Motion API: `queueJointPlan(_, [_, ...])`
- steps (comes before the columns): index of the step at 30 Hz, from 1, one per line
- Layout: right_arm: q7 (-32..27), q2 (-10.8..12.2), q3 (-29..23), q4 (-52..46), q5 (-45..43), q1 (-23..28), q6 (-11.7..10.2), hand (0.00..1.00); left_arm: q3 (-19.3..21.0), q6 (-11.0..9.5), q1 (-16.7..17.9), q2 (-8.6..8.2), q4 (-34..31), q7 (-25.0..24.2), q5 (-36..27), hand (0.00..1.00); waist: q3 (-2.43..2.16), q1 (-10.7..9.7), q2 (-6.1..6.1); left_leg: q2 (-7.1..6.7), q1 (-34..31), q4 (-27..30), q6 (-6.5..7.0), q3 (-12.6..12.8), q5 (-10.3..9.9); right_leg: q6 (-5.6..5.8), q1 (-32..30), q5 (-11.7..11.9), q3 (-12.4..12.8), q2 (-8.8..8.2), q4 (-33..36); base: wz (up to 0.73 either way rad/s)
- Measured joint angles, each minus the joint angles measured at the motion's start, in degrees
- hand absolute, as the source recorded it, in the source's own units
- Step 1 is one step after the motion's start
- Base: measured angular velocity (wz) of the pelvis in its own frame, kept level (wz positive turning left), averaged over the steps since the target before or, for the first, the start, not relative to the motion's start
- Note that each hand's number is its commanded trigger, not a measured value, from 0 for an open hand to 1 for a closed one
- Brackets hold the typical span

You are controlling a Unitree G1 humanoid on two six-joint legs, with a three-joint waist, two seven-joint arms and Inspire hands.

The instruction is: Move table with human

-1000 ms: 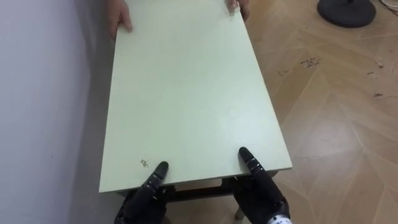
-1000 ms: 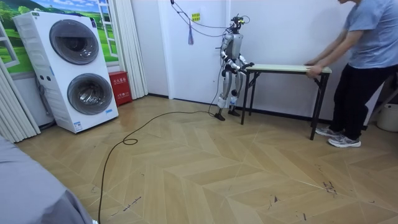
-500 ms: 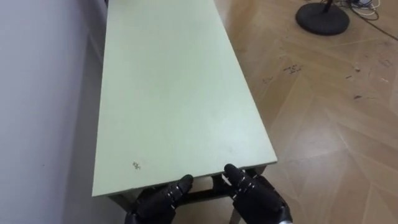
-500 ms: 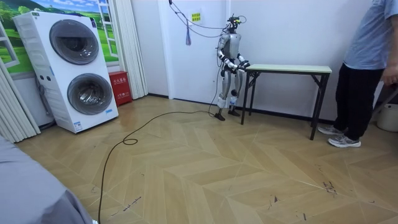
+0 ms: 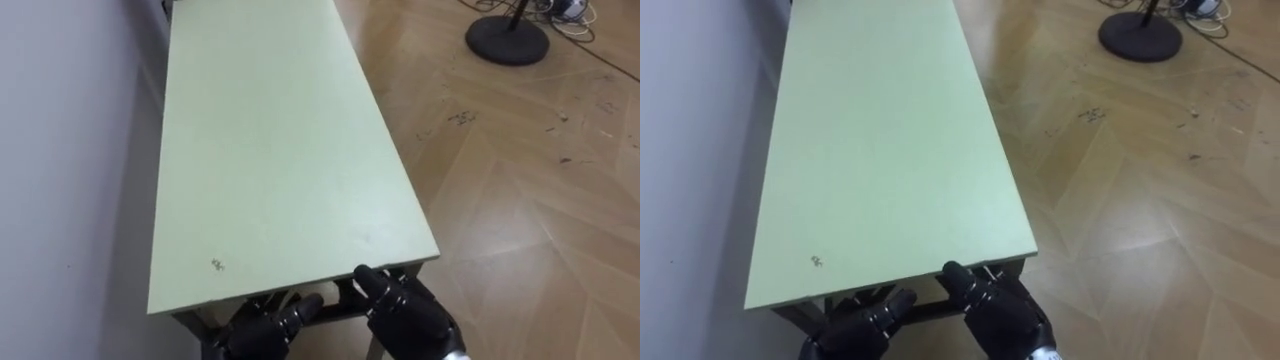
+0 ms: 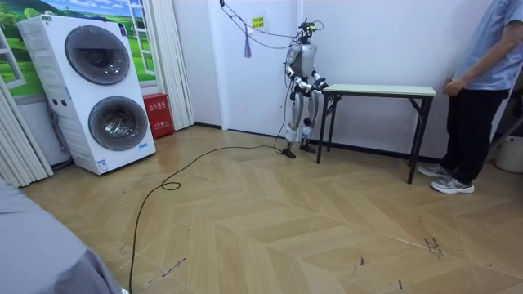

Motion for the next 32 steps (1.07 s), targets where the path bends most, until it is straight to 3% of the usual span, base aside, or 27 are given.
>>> queueJointPlan(6, [-0.06, -0.85, -0.37, 1.23, -12.33, -0.34, -0.22, 0.00, 0.04, -0.41, -0.26, 1.27, 1.08, 0.70, 14.93, 0.00, 0.48, 0.00, -0.26, -0.13, 0.22, -0.11, -0.02, -0.14, -0.02, 0.00, 0.56, 0.01, -0.32, 0.01, -0.97, 0.02])
queueJointPlan(11, [-0.08, -1.51, -1.04, 4.97, -22.84, -0.70, -0.41, 0.00, 0.24, -1.11, -0.82, 1.30, 5.74, 3.57, 26.54, 0.00, 0.46, 0.30, -0.26, -0.07, 0.35, -0.21, -0.10, -0.36, -0.07, 0.00, 0.68, 0.01, -0.40, 0.13, -1.03, 0.01])
queueJointPlan(16, [-2.80, -1.76, 0.04, 17.97, -31.15, -3.15, -1.35, 0.00, 0.57, -1.81, -1.40, 1.58, 14.26, 7.95, 37.97, 0.00, 0.30, 0.34, -0.47, -0.07, 0.37, -0.26, -0.12, -0.46, -0.08, 0.00, 0.69, 0.01, -0.43, 0.15, -1.01, 0.01])
queueJointPlan(20, [-5.73, -1.90, 0.00, 24.45, -32.54, -2.99, -1.40, 0.00, 3.41, -3.16, -0.60, 1.50, 18.87, 12.45, 39.08, 0.00, -0.09, 0.69, -0.96, -0.09, 0.37, -0.31, -0.12, -0.68, -0.07, 0.00, 0.90, 0.01, -0.93, 0.13, -1.03, 0.03])
queueJointPlan(25, [-8.52, -1.65, -0.94, 33.92, -34.04, -3.76, -2.10, 0.00, 9.34, -5.42, -0.58, 0.97, 25.81, 18.95, 42.35, 0.00, -0.15, 1.18, -1.10, -0.35, 1.43, -0.54, -0.24, -1.92, -0.20, 0.00, 2.76, 0.01, -1.72, 0.10, -1.94, 0.08])
queueJointPlan(32, [-11.15, -1.04, -2.35, 42.56, -36.96, -3.79, -2.51, 0.00, 12.30, -7.47, -1.44, -0.83, 30.52, 23.33, 47.46, 0.00, -0.28, 1.66, -0.95, -0.28, 1.34, -0.23, -0.51, -3.08, -0.25, -0.02, 3.79, 0.02, -3.14, 0.45, -2.02, 0.09])
